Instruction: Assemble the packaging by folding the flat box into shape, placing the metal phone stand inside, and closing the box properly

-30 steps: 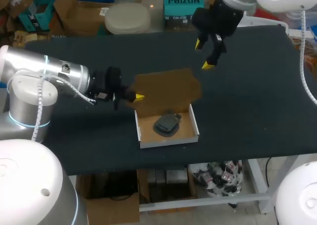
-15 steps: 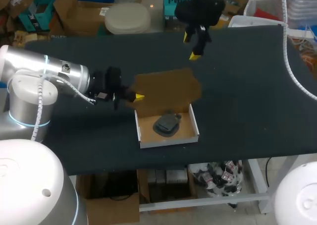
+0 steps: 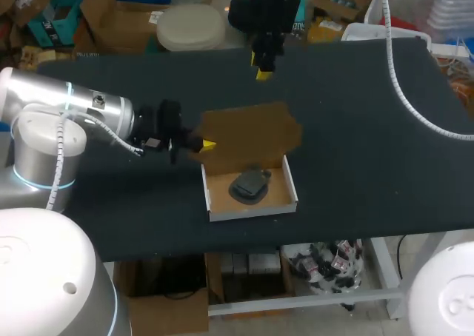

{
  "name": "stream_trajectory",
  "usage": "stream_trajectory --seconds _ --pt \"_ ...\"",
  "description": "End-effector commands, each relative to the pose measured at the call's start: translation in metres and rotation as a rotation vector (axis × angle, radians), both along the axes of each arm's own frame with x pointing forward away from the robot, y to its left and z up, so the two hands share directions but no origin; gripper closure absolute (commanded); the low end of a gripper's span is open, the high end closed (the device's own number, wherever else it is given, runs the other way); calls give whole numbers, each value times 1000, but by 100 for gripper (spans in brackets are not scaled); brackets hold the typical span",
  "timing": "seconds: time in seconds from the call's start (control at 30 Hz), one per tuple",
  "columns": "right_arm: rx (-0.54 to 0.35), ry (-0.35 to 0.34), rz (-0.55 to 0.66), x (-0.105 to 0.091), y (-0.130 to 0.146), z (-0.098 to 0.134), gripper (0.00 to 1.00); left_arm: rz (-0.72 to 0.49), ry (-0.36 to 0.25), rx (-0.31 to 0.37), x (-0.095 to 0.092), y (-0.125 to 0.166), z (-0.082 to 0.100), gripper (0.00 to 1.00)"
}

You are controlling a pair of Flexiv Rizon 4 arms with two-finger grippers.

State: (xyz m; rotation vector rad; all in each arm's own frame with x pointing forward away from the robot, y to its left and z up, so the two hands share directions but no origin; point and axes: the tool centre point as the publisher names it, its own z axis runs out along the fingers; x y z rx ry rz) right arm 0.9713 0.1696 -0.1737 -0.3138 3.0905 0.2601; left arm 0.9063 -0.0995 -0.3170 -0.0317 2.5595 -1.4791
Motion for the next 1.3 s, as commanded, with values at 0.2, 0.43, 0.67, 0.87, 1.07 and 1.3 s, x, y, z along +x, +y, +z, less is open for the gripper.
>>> stream_trajectory --seconds 0.2,0.43,0.67,0.87,1.07,1.3 --pt "-75 48 14 -2 13 -13 51 -2 0 0 1 0 -4 100" --pt "-96 70 24 -8 18 -28 52 -2 0 0 1 0 -4 100" --pt "-111 92 40 -12 24 -42 52 -2 0 0 1 0 -4 100" --pt "-114 102 53 -18 27 -49 52 -2 0 0 1 0 -4 100" --pt "-117 100 56 -25 26 -49 52 -2 0 0 1 0 -4 100" --pt "-120 96 59 -34 25 -49 53 -2 0 0 1 0 -4 100"
